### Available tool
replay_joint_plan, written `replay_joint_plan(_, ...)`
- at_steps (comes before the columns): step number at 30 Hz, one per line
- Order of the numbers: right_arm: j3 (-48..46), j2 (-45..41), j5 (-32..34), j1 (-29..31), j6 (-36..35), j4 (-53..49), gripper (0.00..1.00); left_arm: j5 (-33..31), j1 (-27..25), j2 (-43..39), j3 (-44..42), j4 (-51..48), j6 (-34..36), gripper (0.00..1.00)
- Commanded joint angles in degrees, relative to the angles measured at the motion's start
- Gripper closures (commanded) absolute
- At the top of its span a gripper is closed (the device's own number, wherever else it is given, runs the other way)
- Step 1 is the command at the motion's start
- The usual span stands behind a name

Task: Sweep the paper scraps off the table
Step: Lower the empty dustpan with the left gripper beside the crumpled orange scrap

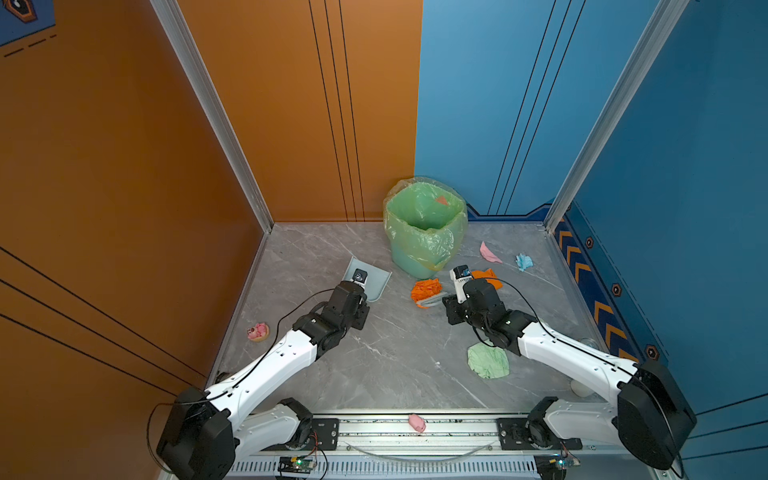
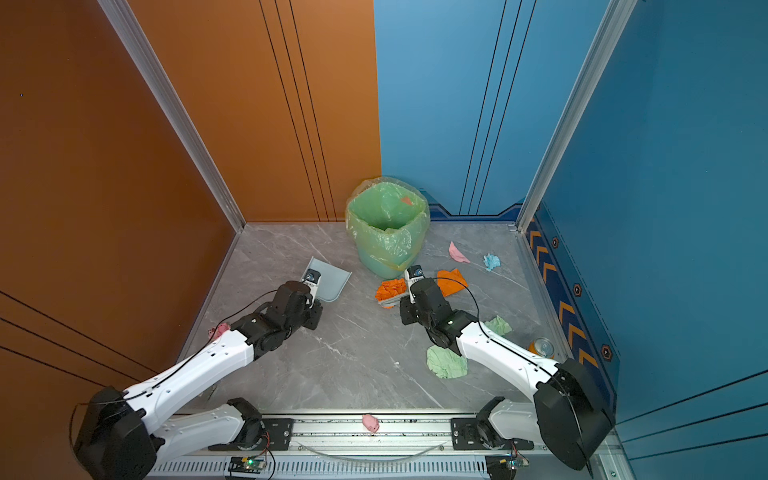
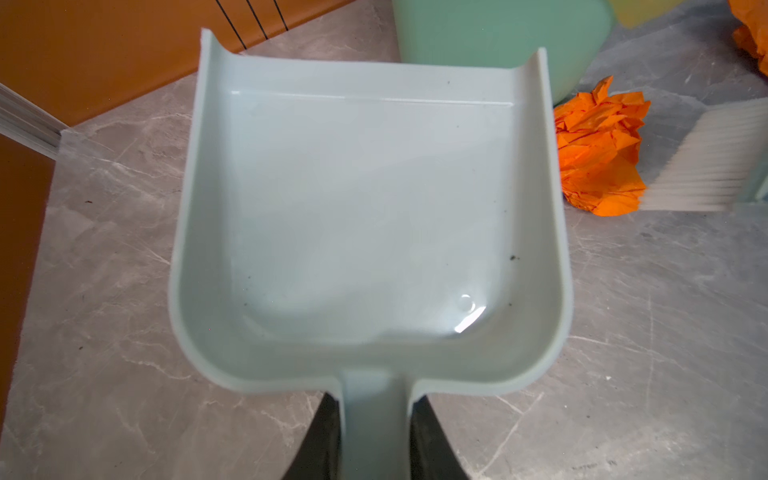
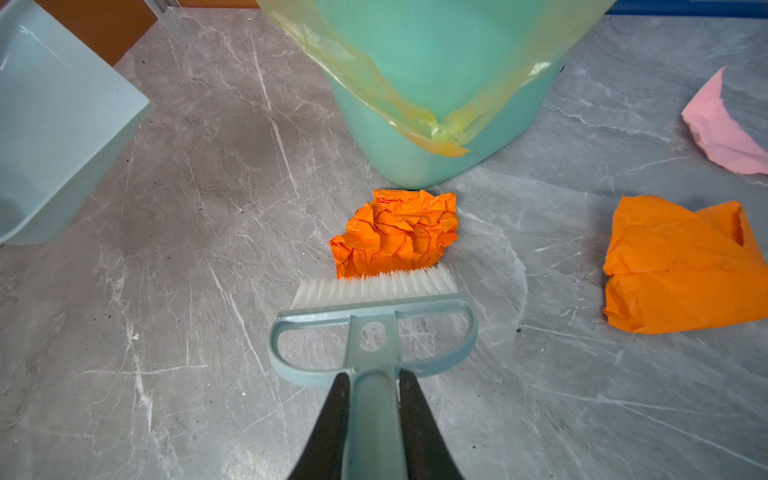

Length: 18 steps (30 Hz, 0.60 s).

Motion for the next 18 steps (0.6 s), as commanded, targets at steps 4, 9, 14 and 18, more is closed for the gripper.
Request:
replay_joint_plan(4,0.3,1.8,2.6,0.4,1.5,2.5,1.0,5.2,-1.0,3.1,-3.1,0.3,-3.1,1.0)
replay_joint_plan(9,2.0,3.5,3.0,0.4,1.1,1.5,1.0,8.0,-1.2,7.7,-2.9,2.1,-4.4,1.0)
replay_joint_plan(14,2.2,3.9,4.9,0.4,1.2,1.8,1.0,9.5,-1.9,12.8,-2.0,2.5,-4.3,1.0)
replay_joint_plan(18,2.6,5.0,5.3,0.4,1.5,1.9,1.0,11.9,-2.6,15.6,-1.4,2.7,-3.3,1.0)
